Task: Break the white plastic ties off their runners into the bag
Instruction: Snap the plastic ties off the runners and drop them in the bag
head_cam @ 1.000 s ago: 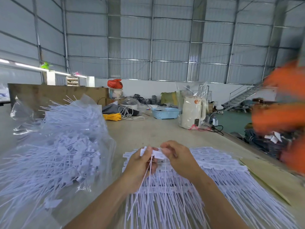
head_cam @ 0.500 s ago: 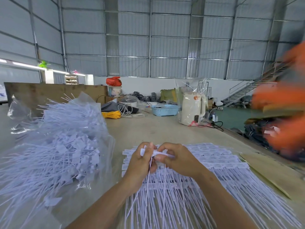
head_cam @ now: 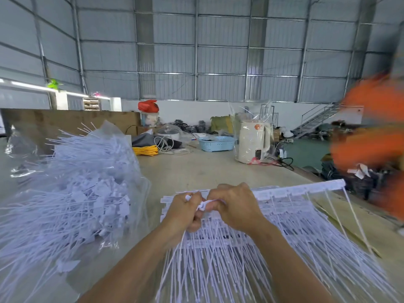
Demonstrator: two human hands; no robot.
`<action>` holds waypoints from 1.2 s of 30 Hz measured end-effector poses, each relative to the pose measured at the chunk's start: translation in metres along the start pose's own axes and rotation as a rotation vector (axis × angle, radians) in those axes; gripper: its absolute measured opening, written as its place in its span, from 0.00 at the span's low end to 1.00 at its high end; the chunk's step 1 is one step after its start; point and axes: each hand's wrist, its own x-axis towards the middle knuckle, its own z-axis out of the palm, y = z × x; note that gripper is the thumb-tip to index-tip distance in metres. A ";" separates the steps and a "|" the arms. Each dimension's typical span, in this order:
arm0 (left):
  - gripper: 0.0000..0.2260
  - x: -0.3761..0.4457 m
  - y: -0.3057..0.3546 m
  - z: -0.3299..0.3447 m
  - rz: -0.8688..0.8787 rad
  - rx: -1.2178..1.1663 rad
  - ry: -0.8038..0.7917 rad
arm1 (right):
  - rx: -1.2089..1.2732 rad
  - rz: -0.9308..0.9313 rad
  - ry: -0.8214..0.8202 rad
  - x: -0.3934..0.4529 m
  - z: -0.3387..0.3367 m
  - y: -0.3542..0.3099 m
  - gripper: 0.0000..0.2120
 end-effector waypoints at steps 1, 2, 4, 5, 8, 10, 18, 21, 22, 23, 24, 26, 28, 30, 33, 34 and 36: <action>0.14 0.000 0.001 -0.001 -0.038 0.003 -0.029 | -0.003 -0.005 0.012 0.001 0.001 -0.001 0.07; 0.13 0.001 0.002 -0.004 -0.085 -0.002 -0.059 | 0.003 -0.006 0.020 0.001 0.001 -0.002 0.07; 0.13 0.001 0.008 -0.013 -0.211 -0.025 -0.142 | -0.034 0.009 0.007 0.001 -0.002 0.000 0.09; 0.13 0.001 0.010 -0.019 -0.284 -0.037 -0.209 | -0.056 0.043 0.000 0.001 -0.006 0.006 0.11; 0.14 0.002 0.010 -0.026 -0.327 -0.146 -0.302 | 0.274 0.227 0.084 -0.003 -0.030 0.024 0.12; 0.13 0.006 0.002 -0.016 -0.196 -0.238 -0.179 | 0.608 0.241 0.145 -0.004 -0.041 0.017 0.11; 0.24 0.001 -0.012 0.010 -0.050 -0.337 -0.071 | 0.552 0.125 -0.079 0.001 -0.019 -0.014 0.04; 0.33 0.001 -0.014 0.011 -0.044 -0.346 -0.214 | 0.532 0.190 -0.005 0.002 -0.008 -0.019 0.02; 0.33 0.000 -0.014 0.011 -0.037 -0.337 -0.258 | 0.525 0.206 0.026 0.002 -0.005 -0.019 0.02; 0.33 -0.001 -0.015 0.011 -0.031 -0.312 -0.282 | 0.526 0.229 0.054 0.002 -0.004 -0.019 0.02; 0.31 -0.003 -0.015 0.011 -0.022 -0.276 -0.285 | 0.534 0.252 0.070 0.002 -0.004 -0.019 0.02; 0.25 -0.005 -0.016 0.012 0.041 -0.197 -0.244 | 0.565 0.259 0.050 0.001 -0.007 -0.018 0.05; 0.18 -0.007 -0.015 0.013 0.121 -0.167 -0.187 | 0.561 0.237 0.023 0.002 -0.010 -0.015 0.10; 0.13 -0.006 -0.014 0.010 0.149 -0.197 -0.132 | 0.562 0.271 -0.014 0.002 -0.014 -0.008 0.12; 0.11 -0.004 -0.013 0.008 0.141 -0.284 -0.086 | 0.636 0.310 -0.236 -0.003 -0.021 0.004 0.15; 0.12 -0.004 -0.014 0.009 0.155 -0.266 -0.059 | 0.625 0.298 -0.310 -0.005 -0.023 0.005 0.16; 0.12 -0.003 -0.015 0.010 0.194 -0.218 -0.008 | 0.555 0.254 -0.347 -0.007 -0.024 0.005 0.17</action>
